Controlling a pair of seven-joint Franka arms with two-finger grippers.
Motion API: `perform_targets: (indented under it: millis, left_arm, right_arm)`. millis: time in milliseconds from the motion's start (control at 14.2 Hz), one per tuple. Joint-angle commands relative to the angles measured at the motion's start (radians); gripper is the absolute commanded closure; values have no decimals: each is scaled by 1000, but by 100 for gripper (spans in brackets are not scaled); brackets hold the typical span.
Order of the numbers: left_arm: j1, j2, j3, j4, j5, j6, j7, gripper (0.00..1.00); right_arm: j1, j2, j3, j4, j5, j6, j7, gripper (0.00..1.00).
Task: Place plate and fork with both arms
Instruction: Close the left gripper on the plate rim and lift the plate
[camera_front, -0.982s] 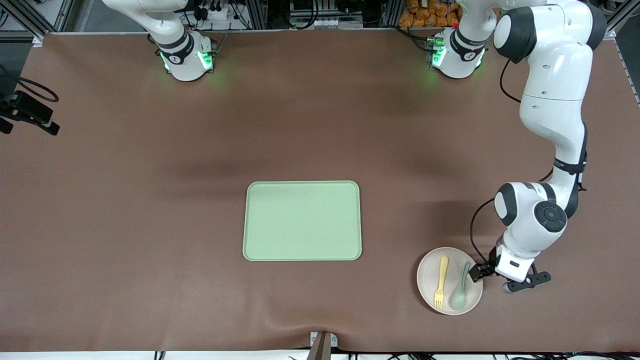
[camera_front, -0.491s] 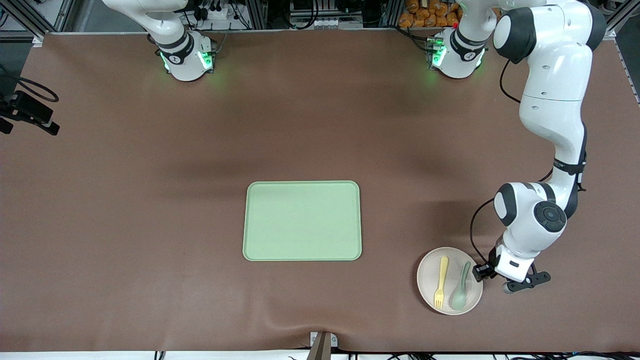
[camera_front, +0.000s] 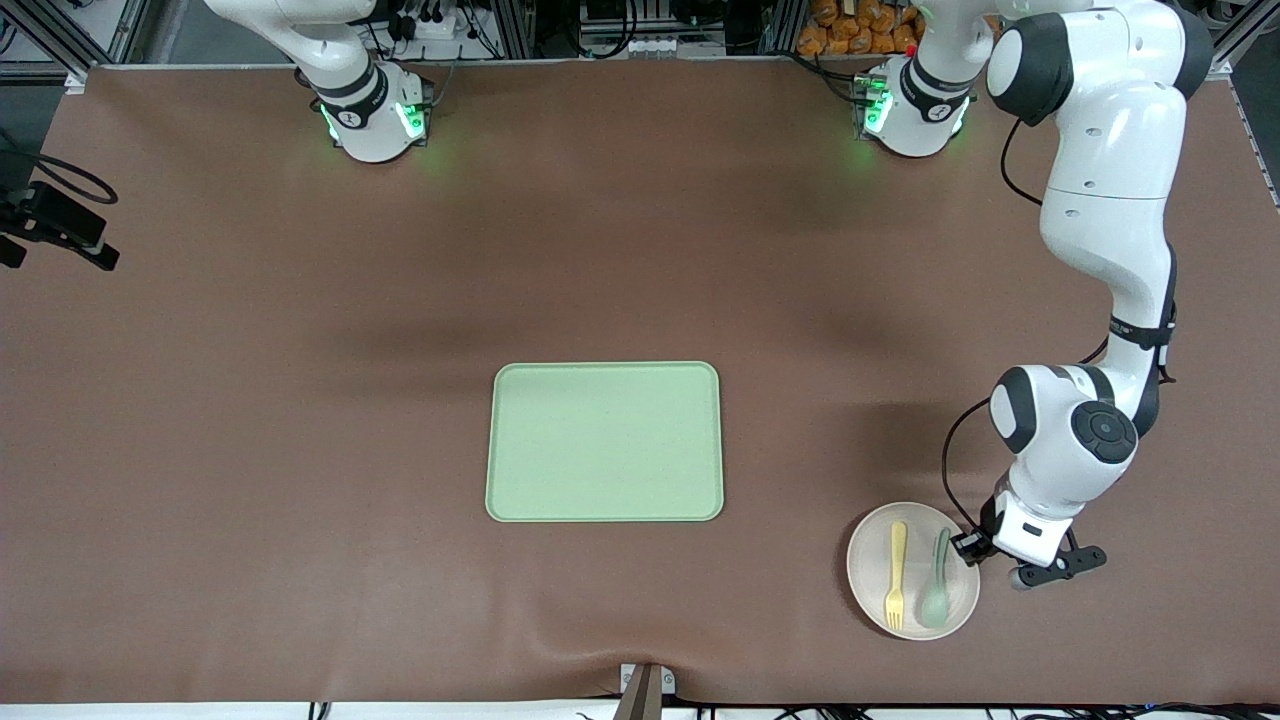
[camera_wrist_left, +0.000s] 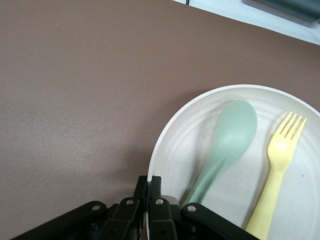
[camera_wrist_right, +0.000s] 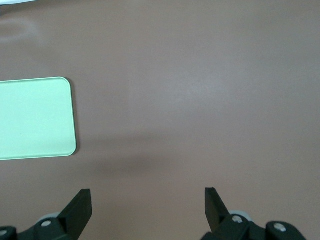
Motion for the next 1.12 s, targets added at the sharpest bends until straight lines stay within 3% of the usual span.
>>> perform_targets:
  millis: [0, 281, 561, 842, 1053]
  left_arm:
    - [-1, -12, 5, -4, -1, 2, 13, 100]
    - [32, -46, -67, -9, -18, -5, 1, 100]
    - [114, -84, -216, -26, -48, -5, -27, 100]
    - [115, -164, -290, -74, -48, -24, -122, 100]
    - [85, -171, -359, -66, -37, -32, -238, 100]
  right_arm:
    - [-19, -3, 12, 2, 12, -4, -4, 0]
    - [-19, -3, 12, 2, 13, -2, -4, 0]
    - [-19, -3, 12, 2, 12, -2, -4, 0]
    - [-19, -3, 12, 2, 12, -4, -4, 0]
    - [-19, -3, 11, 2, 12, -4, -4, 0]
